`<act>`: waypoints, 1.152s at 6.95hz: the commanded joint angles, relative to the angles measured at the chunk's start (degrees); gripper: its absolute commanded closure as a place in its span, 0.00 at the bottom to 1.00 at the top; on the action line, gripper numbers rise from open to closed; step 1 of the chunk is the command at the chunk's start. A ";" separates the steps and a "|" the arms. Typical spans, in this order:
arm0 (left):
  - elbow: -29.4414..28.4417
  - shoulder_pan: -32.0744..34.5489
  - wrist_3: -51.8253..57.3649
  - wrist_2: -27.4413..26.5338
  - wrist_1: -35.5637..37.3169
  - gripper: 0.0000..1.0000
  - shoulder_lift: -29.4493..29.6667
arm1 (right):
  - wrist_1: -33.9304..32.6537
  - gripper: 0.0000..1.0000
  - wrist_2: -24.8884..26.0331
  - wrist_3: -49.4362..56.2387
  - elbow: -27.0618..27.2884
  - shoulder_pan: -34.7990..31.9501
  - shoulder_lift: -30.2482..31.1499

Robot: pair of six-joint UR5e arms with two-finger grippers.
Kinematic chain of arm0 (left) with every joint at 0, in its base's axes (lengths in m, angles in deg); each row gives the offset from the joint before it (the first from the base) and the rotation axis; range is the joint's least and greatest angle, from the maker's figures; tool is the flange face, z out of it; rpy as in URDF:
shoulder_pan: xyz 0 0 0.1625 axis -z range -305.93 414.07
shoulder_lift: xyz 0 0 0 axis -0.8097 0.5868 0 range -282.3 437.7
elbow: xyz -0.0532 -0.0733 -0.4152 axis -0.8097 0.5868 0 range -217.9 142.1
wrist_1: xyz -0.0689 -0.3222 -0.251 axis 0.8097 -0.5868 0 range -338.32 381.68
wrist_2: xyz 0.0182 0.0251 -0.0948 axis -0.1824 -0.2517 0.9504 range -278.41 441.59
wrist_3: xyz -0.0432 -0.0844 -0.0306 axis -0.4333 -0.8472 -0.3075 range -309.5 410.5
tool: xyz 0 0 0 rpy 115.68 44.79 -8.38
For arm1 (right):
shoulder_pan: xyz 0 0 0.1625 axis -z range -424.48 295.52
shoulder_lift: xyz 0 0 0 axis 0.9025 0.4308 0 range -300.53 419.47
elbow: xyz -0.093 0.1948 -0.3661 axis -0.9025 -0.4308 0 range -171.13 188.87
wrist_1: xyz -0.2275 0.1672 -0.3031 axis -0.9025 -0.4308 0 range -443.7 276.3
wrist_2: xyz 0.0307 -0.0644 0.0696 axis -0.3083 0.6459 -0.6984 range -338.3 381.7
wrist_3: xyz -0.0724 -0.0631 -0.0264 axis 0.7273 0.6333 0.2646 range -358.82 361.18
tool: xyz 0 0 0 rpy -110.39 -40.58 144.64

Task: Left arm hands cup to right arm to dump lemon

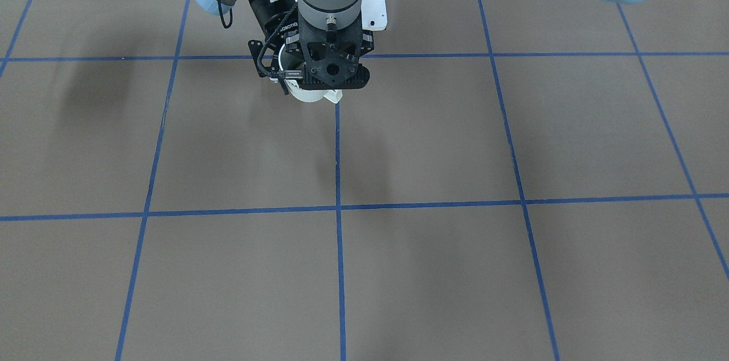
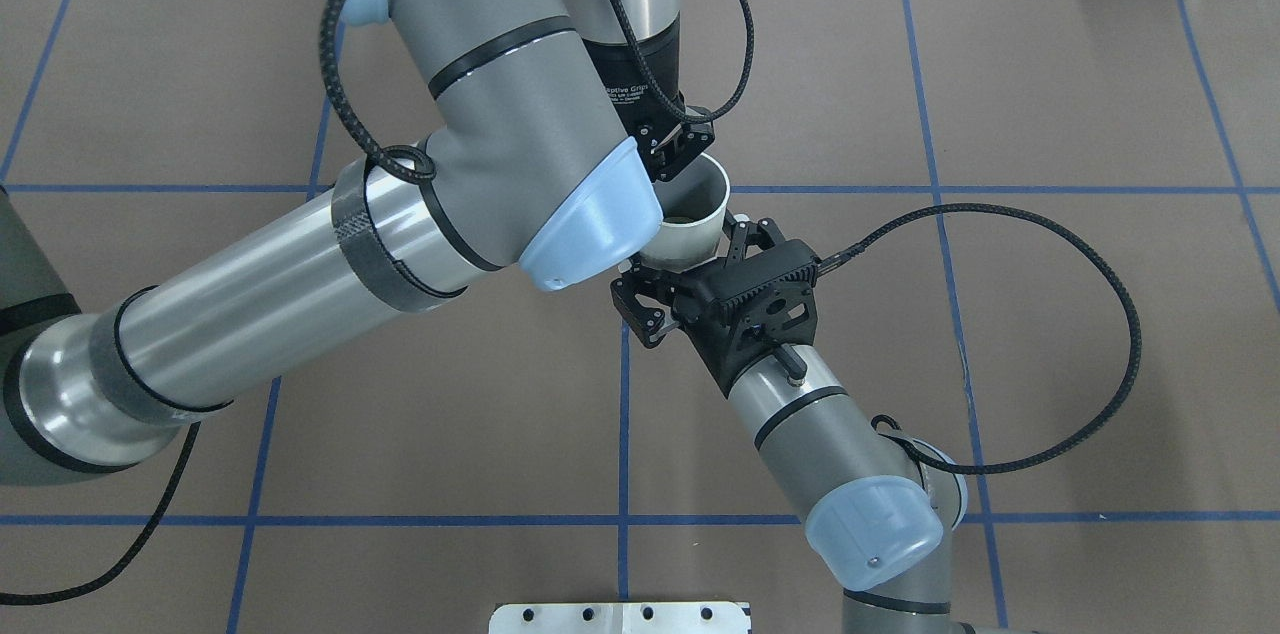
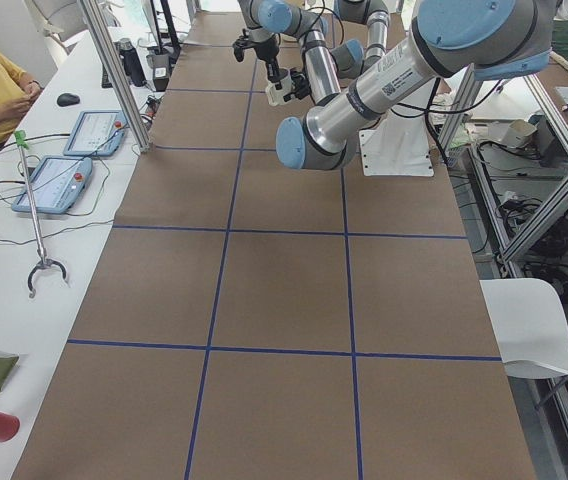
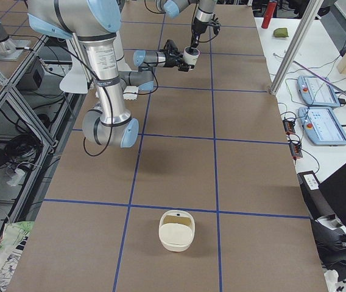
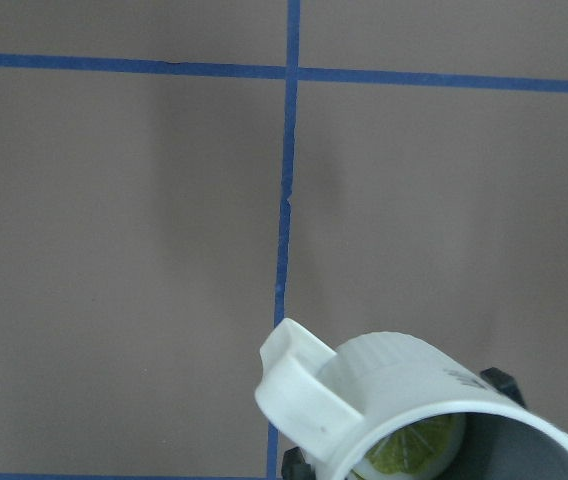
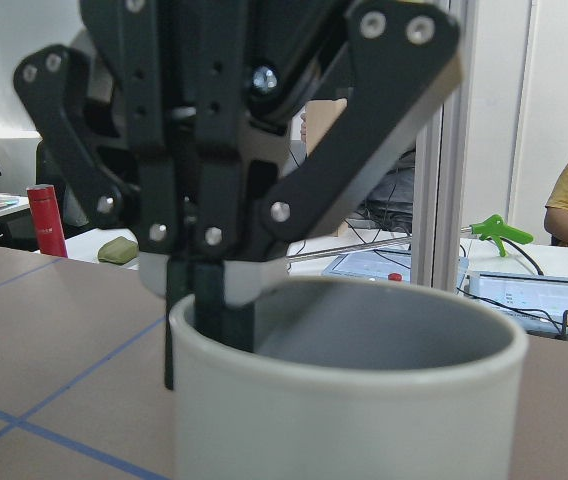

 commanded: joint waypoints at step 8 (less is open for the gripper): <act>7.75 4.31 -1.76 -0.21 0.79 0.00 0.08 | 5.07 0.70 -0.20 -0.03 -0.36 0.60 0.88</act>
